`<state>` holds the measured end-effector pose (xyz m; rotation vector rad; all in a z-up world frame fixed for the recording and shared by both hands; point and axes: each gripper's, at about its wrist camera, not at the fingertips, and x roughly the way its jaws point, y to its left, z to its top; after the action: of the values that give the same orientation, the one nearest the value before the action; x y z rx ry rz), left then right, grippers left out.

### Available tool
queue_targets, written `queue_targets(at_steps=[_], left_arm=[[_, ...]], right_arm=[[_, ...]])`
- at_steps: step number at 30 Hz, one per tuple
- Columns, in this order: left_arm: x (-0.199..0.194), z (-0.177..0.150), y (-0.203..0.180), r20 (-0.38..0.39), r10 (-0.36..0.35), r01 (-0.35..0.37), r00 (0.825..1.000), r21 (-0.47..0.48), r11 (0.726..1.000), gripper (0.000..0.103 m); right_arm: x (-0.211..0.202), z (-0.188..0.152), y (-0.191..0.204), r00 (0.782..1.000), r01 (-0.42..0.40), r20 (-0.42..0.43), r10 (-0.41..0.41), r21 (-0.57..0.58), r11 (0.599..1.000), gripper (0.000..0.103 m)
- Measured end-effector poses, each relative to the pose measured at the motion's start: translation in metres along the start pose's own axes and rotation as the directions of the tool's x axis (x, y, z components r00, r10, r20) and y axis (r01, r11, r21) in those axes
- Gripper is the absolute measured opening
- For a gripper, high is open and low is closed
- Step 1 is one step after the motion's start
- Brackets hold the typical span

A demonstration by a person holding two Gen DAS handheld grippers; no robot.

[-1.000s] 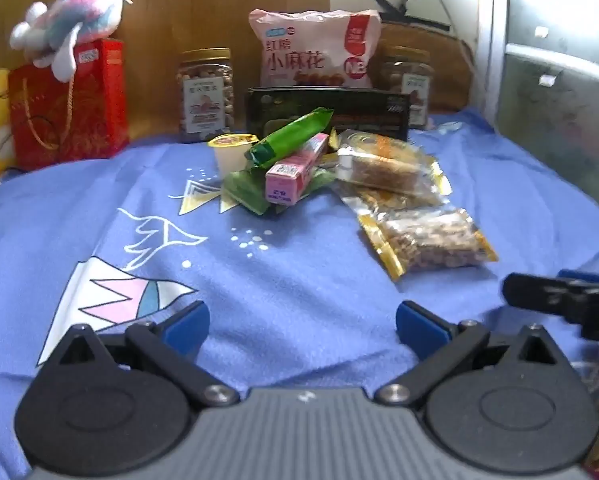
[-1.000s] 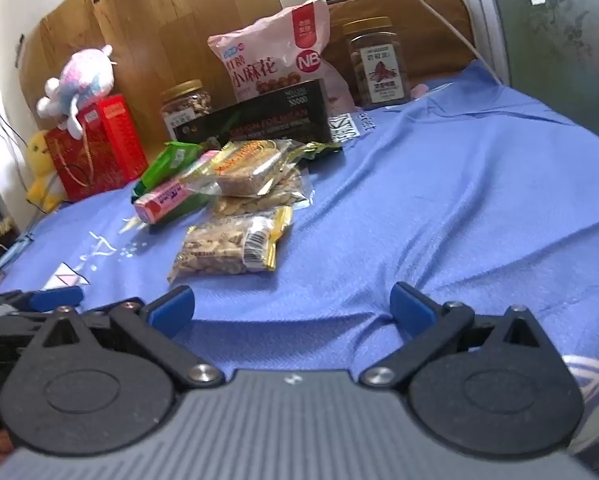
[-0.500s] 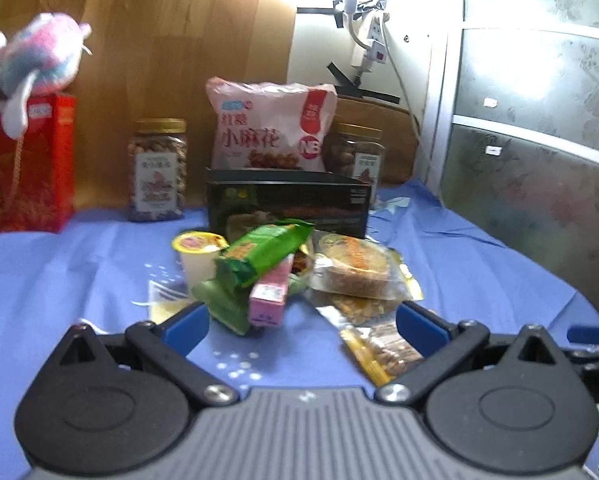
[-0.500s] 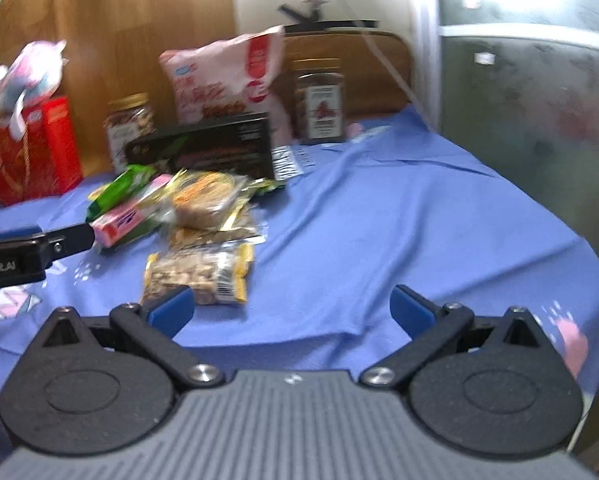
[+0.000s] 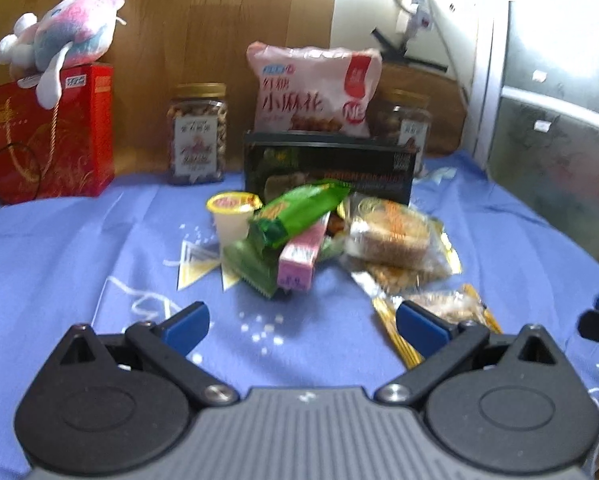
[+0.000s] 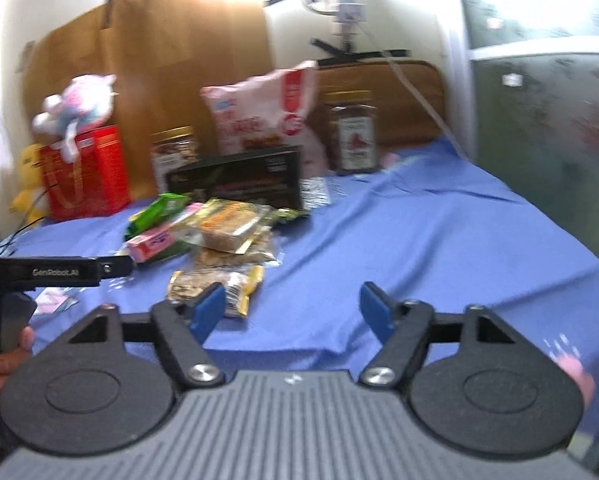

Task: Organize snacks
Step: 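Move the left tool toward the clear peanut snack bag, then grasp the peanut snack bag with the left tool and lift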

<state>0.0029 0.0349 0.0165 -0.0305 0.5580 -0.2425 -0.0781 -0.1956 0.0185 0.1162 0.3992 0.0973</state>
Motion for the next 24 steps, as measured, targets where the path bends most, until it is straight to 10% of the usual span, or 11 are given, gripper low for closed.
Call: queue_targets(at_steps=[5,12,24], left_arm=[[-0.006,0.016,-0.022,-0.059,-0.024,0.023,0.998,-0.004,1.000,0.103],[0.024,0.030,-0.046,-0.201,-0.085,0.068,0.976,-0.090,0.994,0.097],[0.051,0.023,-0.053,-0.262,-0.132,0.069,0.956,-0.235,0.969,0.075]], right_arm=[[0.029,0.004,-0.017,0.980,-0.197,-0.044,0.193,-0.089,0.976,0.054],[0.072,0.004,-0.036,0.899,-0.418,-0.178,0.400,-0.078,0.905,0.054],[0.093,0.009,-0.026,0.842,-0.522,-0.260,0.473,-0.170,0.836,0.056]])
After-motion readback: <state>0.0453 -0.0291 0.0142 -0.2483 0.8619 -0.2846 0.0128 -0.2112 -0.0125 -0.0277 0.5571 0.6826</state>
